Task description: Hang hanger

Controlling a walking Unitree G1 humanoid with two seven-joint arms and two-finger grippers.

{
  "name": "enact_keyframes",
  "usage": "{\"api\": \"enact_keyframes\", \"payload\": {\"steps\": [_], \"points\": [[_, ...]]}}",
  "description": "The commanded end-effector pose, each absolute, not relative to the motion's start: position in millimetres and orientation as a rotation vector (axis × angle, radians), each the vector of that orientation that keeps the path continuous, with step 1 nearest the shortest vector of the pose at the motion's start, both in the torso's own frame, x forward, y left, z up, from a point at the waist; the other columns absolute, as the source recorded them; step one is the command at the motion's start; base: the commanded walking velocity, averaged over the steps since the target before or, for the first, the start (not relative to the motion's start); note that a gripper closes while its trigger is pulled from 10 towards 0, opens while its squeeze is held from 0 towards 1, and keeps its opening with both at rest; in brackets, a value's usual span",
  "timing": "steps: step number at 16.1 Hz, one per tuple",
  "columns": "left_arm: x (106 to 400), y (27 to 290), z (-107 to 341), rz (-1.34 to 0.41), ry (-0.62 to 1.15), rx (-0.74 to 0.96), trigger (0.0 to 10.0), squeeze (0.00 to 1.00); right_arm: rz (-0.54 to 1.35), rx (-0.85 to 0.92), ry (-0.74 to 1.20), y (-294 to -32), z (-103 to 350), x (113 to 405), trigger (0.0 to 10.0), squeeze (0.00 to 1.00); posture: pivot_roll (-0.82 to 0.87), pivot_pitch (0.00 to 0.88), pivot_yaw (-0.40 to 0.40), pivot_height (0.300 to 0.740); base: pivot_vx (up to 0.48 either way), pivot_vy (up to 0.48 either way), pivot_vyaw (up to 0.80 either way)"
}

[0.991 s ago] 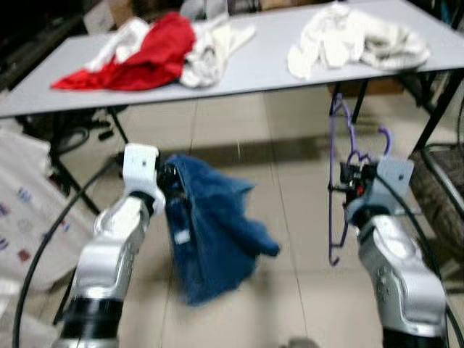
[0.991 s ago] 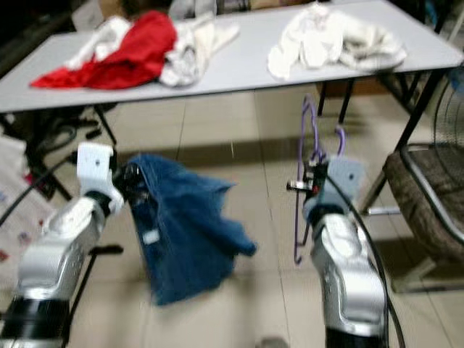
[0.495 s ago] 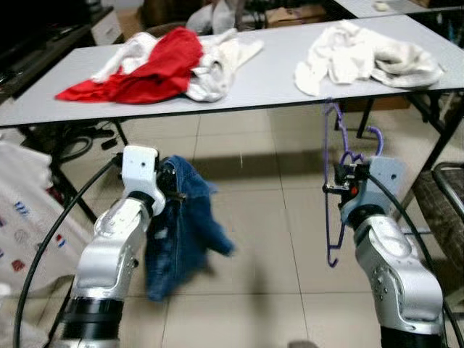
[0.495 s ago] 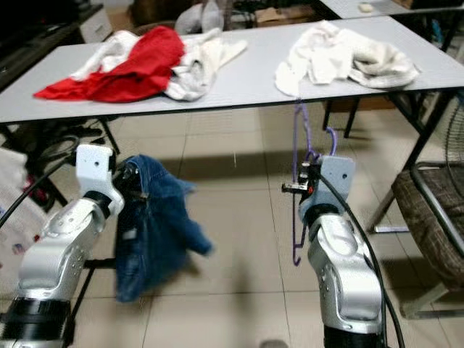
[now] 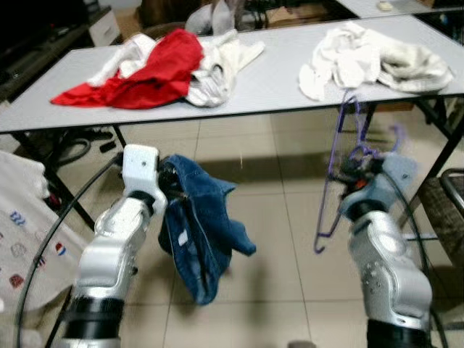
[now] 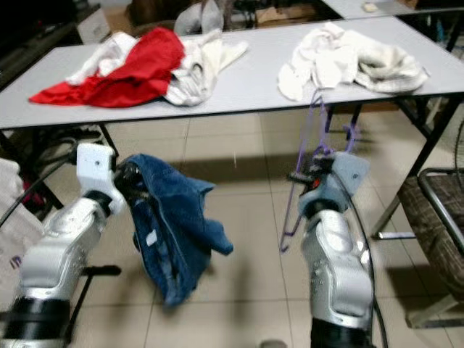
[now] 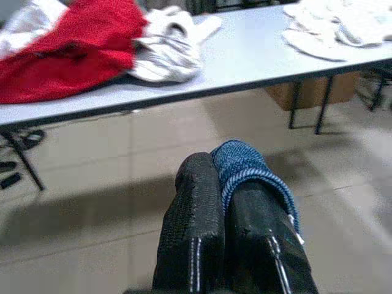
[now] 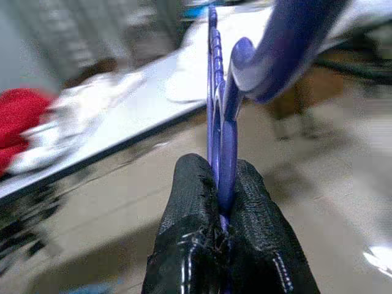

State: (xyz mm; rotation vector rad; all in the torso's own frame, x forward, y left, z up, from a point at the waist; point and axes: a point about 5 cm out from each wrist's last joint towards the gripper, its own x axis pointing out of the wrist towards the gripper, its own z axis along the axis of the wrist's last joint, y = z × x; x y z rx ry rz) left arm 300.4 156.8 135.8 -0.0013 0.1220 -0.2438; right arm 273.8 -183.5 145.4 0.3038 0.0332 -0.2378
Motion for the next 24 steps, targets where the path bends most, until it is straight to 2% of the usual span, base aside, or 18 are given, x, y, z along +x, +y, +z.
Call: {"api": "enact_keyframes", "payload": {"steps": [1, 10, 24], "points": [[302, 165, 146, -0.22, 0.083, 0.022, 10.0, 0.0, -0.26, 0.345, 0.043, -180, 142, 273, 10.0, 0.0, -0.22, 0.0, 0.112, 0.74, 0.27, 0.0, 0.0], [300, 164, 144, -0.229, 0.086, 0.024, 10.0, 0.0, -0.219, 0.287, 0.01, -172, 145, 272, 10.0, 0.0, -0.22, 0.0, 0.107, 0.74, 0.252, 0.0, 0.0], [301, 162, 142, -0.231, 0.089, 0.02, 10.0, 0.0, -0.196, 0.258, -0.009, -168, 147, 274, 10.0, 0.0, -0.22, 0.0, 0.101, 0.74, 0.0, 0.0, 0.0]]}}
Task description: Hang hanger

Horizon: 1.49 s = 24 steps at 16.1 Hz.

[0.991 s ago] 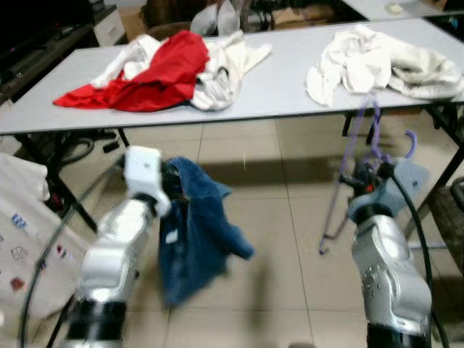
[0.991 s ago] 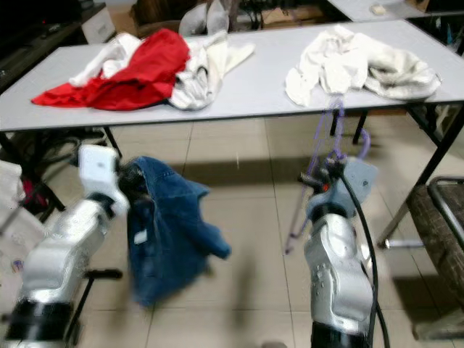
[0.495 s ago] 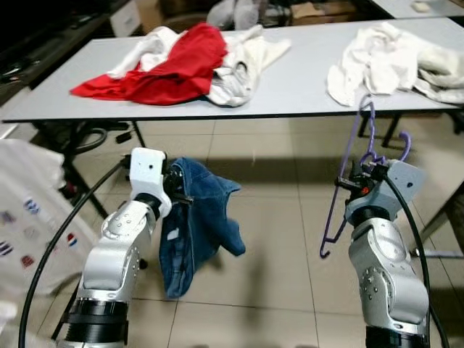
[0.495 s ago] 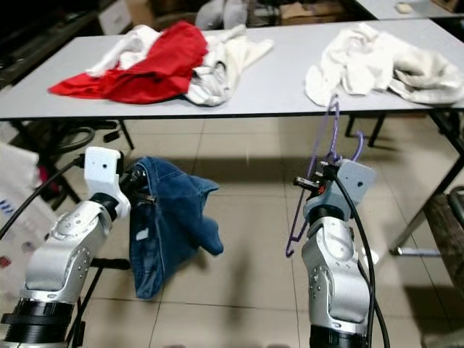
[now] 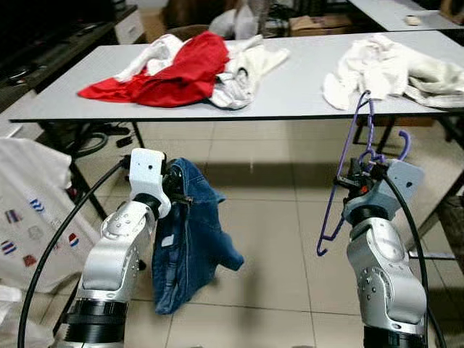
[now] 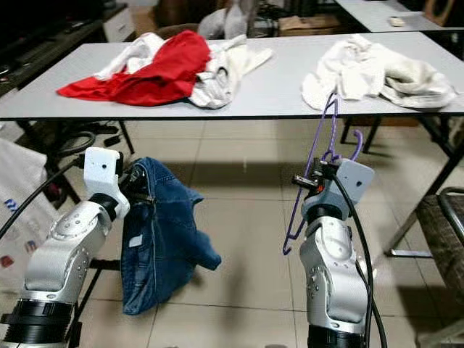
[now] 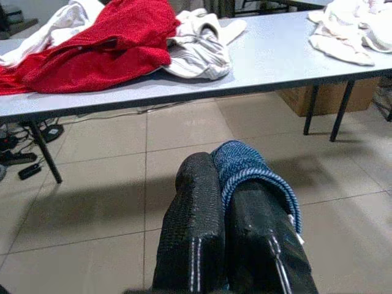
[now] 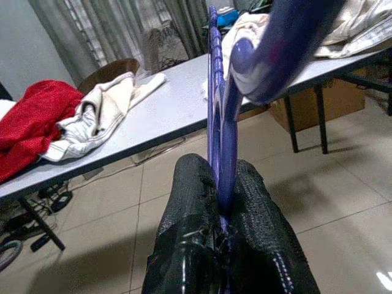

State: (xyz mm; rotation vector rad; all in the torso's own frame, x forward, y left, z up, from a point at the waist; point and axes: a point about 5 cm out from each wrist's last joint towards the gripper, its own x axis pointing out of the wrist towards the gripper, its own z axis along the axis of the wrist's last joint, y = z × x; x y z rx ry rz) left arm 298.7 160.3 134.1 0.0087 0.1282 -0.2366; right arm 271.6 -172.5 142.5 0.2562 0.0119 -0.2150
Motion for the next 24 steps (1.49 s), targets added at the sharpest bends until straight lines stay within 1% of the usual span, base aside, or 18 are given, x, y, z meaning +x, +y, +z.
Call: {"api": "enact_keyframes", "payload": {"steps": [1, 3, 4, 6, 8, 10, 11, 12, 13, 14, 15, 17, 19, 22, 24], "points": [[301, 161, 142, -0.233, 0.091, 0.019, 10.0, 0.0, -0.189, 0.221, 0.007, -165, 146, 275, 10.0, 0.0, -0.22, 0.0, 0.102, 0.74, 0.0, 0.0, 0.0], [301, 159, 143, -0.238, 0.088, 0.015, 10.0, 0.0, -0.188, 0.208, 0.031, -165, 144, 276, 10.0, 0.0, -0.22, 0.0, 0.101, 0.74, 0.0, 0.0, 0.0], [301, 160, 144, -0.236, 0.085, 0.009, 10.0, 0.0, -0.159, 0.236, 0.038, -164, 143, 276, 10.0, 0.0, -0.22, 0.0, 0.1, 0.74, 0.0, 0.0, 0.0], [301, 163, 145, -0.226, 0.081, -0.016, 10.0, 0.0, -0.106, 0.201, 0.061, -164, 141, 278, 10.0, 0.0, -0.22, 0.0, 0.1, 0.74, 0.127, 0.0, 0.0], [300, 166, 145, -0.214, 0.081, -0.013, 10.0, 0.0, -0.038, 0.125, 0.117, -164, 137, 281, 10.0, 0.0, -0.21, 0.0, 0.096, 0.74, 0.272, 0.0, 0.0], [298, 169, 144, -0.201, 0.081, -0.013, 10.0, 0.0, 0.093, 0.056, 0.177, -160, 133, 283, 10.0, 0.0, -0.21, 0.0, 0.086, 0.74, 0.289, 0.0, 0.0], [296, 170, 143, -0.194, 0.083, -0.011, 10.0, 0.0, 0.196, -0.032, 0.198, -158, 133, 285, 10.0, 0.0, -0.21, 0.0, 0.076, 0.74, 0.307, 0.0, 0.0], [294, 172, 142, -0.187, 0.086, -0.007, 10.0, 0.0, 0.219, -0.06, 0.201, -160, 134, 286, 10.0, 0.0, -0.2, 0.0, 0.068, 0.74, 0.322, 0.0, 0.0], [291, 176, 140, -0.171, 0.091, -0.005, 10.0, 0.0, 0.243, -0.154, 0.192, -167, 137, 289, 10.0, 0.0, -0.2, 0.0, 0.062, 0.74, 0.326, 0.0, 0.0], [290, 177, 140, -0.167, 0.092, -0.003, 10.0, 0.0, 0.252, -0.123, 0.196, -168, 138, 289, 10.0, 0.0, -0.2, 0.0, 0.057, 0.74, 0.334, 0.0, 0.0], [289, 180, 140, -0.157, 0.093, 0.0, 10.0, 0.0, 0.273, -0.045, 0.178, -171, 146, 293, 10.0, 0.0, -0.19, 0.0, 0.054, 0.74, 0.337, 0.0, 0.0], [288, 181, 142, -0.157, 0.091, 0.006, 10.0, 0.0, 0.284, 0.023, 0.112, -171, 158, 296, 10.0, 0.0, -0.2, 0.0, 0.06, 0.74, 0.336, 0.0, 0.0], [291, 179, 145, -0.171, 0.082, 0.012, 10.0, 0.0, 0.298, 0.024, 0.083, -172, 166, 297, 10.0, 0.0, -0.21, 0.0, 0.075, 0.74, 0.337, 0.0, 0.0], [297, 176, 148, -0.194, 0.069, 0.014, 10.0, 0.0, 0.267, -0.082, 0.063, -182, 173, 298, 10.0, 0.0, -0.22, 0.0, 0.084, 0.74, 0.342, 0.0, 0.0], [300, 173, 151, -0.21, 0.058, 0.006, 10.0, 0.0, 0.264, -0.103, 0.073, -188, 173, 296, 10.0, 0.0, -0.23, 0.0, 0.086, 0.74, 0.377, 0.0, 0.0]]}}
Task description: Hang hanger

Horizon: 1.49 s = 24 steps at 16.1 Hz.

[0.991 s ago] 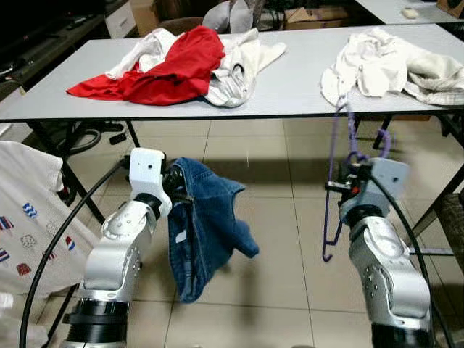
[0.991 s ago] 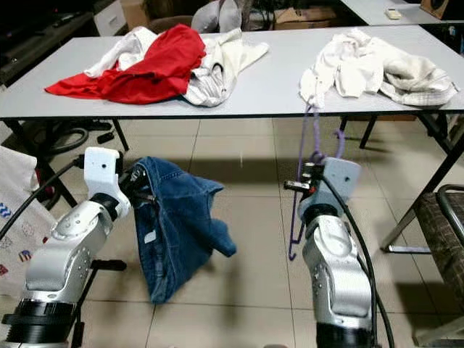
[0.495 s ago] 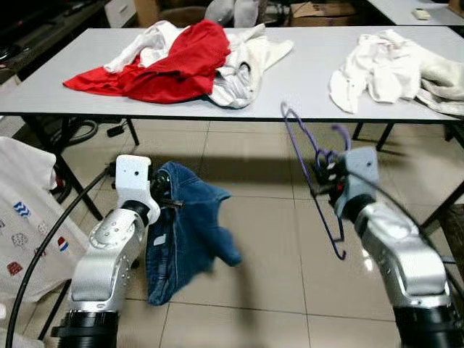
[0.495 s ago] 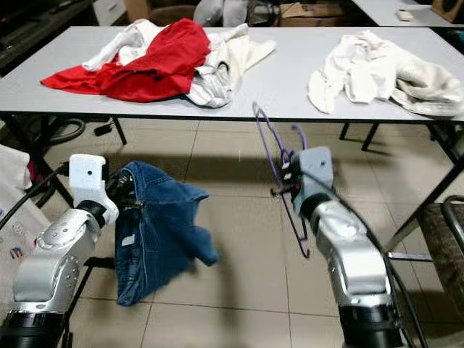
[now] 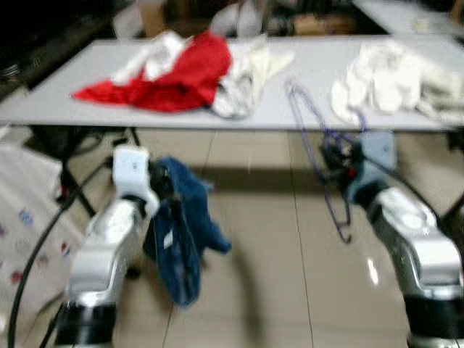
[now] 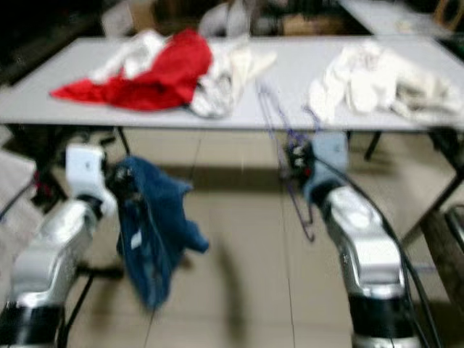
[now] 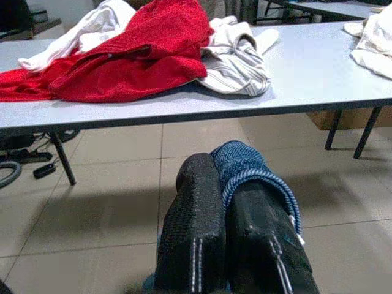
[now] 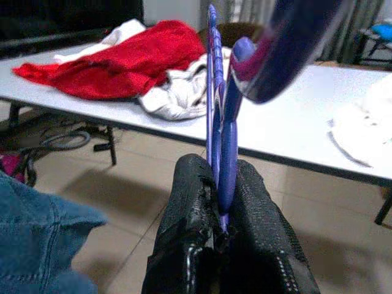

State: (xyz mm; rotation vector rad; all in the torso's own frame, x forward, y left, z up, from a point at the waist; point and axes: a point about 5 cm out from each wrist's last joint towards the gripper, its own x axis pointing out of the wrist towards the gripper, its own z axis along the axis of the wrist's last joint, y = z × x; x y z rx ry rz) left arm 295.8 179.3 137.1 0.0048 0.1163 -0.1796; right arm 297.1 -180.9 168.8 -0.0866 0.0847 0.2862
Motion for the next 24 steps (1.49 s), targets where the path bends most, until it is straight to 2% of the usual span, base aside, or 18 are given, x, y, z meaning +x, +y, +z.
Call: {"api": "enact_keyframes", "payload": {"steps": [1, 9, 18, 20, 23, 24], "points": [[302, 170, 152, -0.219, 0.053, 0.003, 10.0, 0.0, 0.26, -0.118, 0.07, -189, 171, 295, 10.0, 0.0, -0.23, 0.0, 0.085, 0.74, 0.401, 0.0, 0.0], [315, 164, 163, -0.235, 0.001, 0.005, 10.0, 0.0, 0.293, -0.137, 0.016, -182, 177, 301, 10.0, 0.0, -0.23, 0.0, 0.087, 0.74, 0.42, 0.0, -0.25], [336, 171, 195, -0.24, -0.082, 0.027, 10.0, 0.0, 0.588, -0.341, -0.005, -195, 196, 293, 10.0, 0.0, -0.23, 0.0, 0.081, 0.74, 0.421, 0.0, 0.0], [342, 166, 209, -0.314, -0.11, 0.036, 10.0, 0.0, 0.847, -0.392, 0.008, -190, 210, 271, 10.0, 0.0, -0.23, 0.0, 0.081, 0.74, 0.422, 0.0, 0.0], [353, 164, 229, -0.349, -0.157, 0.035, 10.0, 0.0, 1.025, -0.442, 0.074, -196, 217, 256, 10.0, 0.0, -0.22, 0.0, 0.059, 0.74, 0.421, 0.0, 0.0], [362, 161, 246, -0.384, -0.194, 0.044, 10.0, 0.0, 1.142, -0.479, 0.132, -201, 221, 246, 10.0, 0.0, -0.21, 0.0, 0.052, 0.74, 0.424, 0.0, 0.0]]}}
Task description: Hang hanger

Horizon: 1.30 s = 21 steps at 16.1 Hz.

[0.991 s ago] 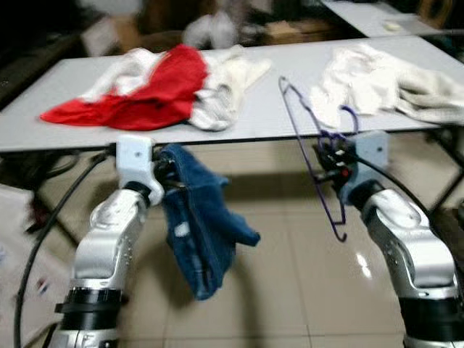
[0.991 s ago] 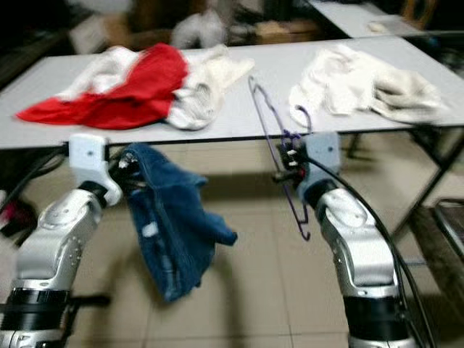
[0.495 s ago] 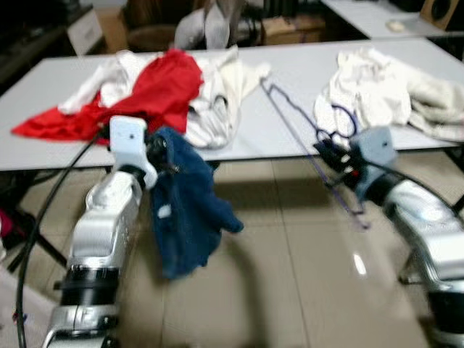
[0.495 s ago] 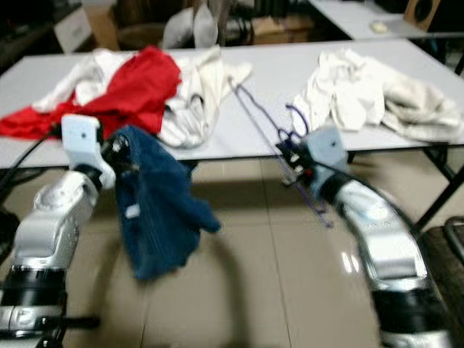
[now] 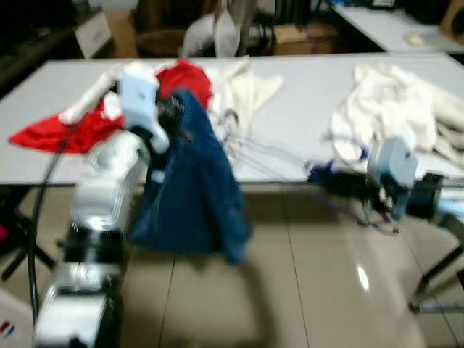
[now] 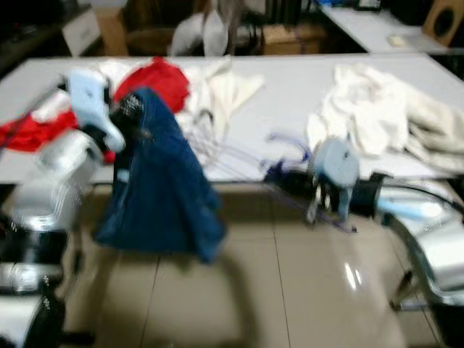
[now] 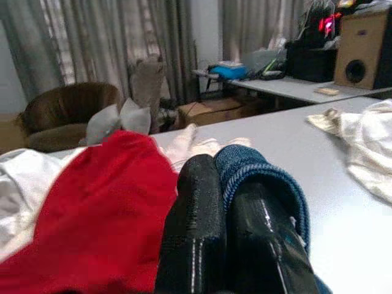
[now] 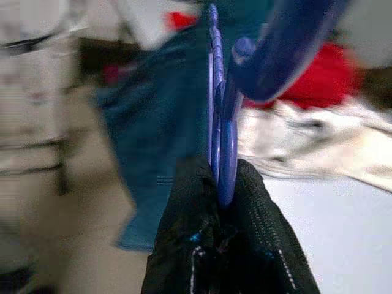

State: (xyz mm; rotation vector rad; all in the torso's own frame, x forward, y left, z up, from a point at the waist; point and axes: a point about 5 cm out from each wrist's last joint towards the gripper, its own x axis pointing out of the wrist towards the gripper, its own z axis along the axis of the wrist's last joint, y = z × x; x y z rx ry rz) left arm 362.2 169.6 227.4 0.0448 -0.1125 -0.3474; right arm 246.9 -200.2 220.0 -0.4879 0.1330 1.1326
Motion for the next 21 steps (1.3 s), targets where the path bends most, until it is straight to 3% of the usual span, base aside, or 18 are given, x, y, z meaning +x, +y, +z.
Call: {"api": "enact_keyframes", "payload": {"steps": [1, 5, 11, 12, 13, 16, 17, 19, 21], "points": [[368, 160, 258, -0.407, -0.219, 0.065, 10.0, 0.0, 1.219, -0.497, 0.176, -203, 225, 240, 10.0, 0.0, -0.21, 0.0, 0.047, 0.74, 0.424, 0.0, 0.0], [370, 143, 298, -0.531, -0.315, 0.113, 10.0, 0.0, 1.322, -0.526, 0.211, -193, 225, 241, 10.0, 0.0, -0.19, 0.0, 0.037, 0.74, 0.423, 0.0, 0.0], [343, 128, 352, -0.721, -0.459, 0.158, 10.0, 0.0, 1.192, -0.7, 0.166, -184, 241, 293, 10.0, 0.0, -0.18, 0.0, 0.046, 0.74, 0.419, 0.0, 0.0], [337, 128, 367, -0.732, -0.5, 0.155, 10.0, 0.0, 1.125, -0.747, 0.149, -187, 251, 306, 10.0, 0.0, -0.18, 0.0, 0.038, 0.74, 0.416, 0.0, 0.0], [330, 129, 380, -0.741, -0.539, 0.137, 10.0, 0.0, 0.941, -0.788, 0.072, -192, 270, 330, 10.0, 0.0, -0.17, 0.0, 0.032, 0.74, 0.412, 0.0, 0.0], [325, 129, 390, -0.752, -0.571, 0.114, 10.0, 0.0, 0.731, -0.785, -0.027, -198, 296, 353, 10.0, 0.0, -0.17, 0.0, 0.028, 0.74, 0.415, 0.0, 0.0], [321, 133, 402, -0.743, -0.615, 0.074, 10.0, 0.0, 0.423, -0.71, -0.296, -206, 353, 369, 10.0, 0.0, -0.17, 0.0, 0.027, 0.74, 0.412, 0.0, 0.0], [321, 139, 410, -0.711, -0.645, 0.043, 10.0, 0.0, 0.243, -0.563, -0.514, -217, 395, 369, 10.0, 0.0, -0.17, 0.0, 0.029, 0.74, 0.416, 0.0, 0.0], [324, 140, 406, -0.686, -0.632, 0.04, 10.0, 0.0, 0.261, -0.56, -0.53, -217, 388, 369, 10.0, 0.0, -0.18, 0.0, 0.033, 0.74, 0.416, 0.0, 0.0]]}}
